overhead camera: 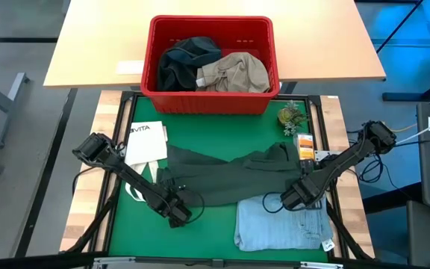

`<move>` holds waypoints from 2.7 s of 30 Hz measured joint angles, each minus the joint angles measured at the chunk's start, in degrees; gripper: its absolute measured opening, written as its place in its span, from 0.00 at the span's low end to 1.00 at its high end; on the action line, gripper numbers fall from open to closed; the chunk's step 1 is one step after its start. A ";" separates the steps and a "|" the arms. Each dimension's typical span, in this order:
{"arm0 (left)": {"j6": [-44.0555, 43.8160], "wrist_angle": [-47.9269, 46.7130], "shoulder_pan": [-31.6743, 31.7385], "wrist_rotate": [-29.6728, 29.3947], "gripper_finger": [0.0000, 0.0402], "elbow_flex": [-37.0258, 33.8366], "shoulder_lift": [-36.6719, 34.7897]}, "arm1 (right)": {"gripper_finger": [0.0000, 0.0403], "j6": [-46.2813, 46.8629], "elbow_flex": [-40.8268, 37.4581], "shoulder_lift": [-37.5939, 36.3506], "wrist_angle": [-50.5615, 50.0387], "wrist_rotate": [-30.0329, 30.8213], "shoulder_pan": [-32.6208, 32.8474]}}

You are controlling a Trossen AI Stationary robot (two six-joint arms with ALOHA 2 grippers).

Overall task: Fold Laundry from Bin
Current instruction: Fold the green shirt

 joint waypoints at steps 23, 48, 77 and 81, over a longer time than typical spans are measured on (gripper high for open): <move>7.78 -3.10 8.36 -6.10 0.35 3.52 -12.34 | 0.47 0.00 1.96 0.02 -6.98 -3.56 -2.04; 34.77 1.55 39.74 6.13 0.35 -0.46 -11.52 | 0.47 -4.57 10.54 -0.92 1.54 16.88 -7.89; 32.18 1.10 40.39 14.01 0.02 -9.43 -11.86 | 0.47 -22.86 0.45 -0.05 22.69 22.38 -28.76; 29.55 -5.86 39.25 14.45 0.01 -8.74 -11.87 | 0.47 -27.38 -0.20 1.85 26.63 22.47 -34.15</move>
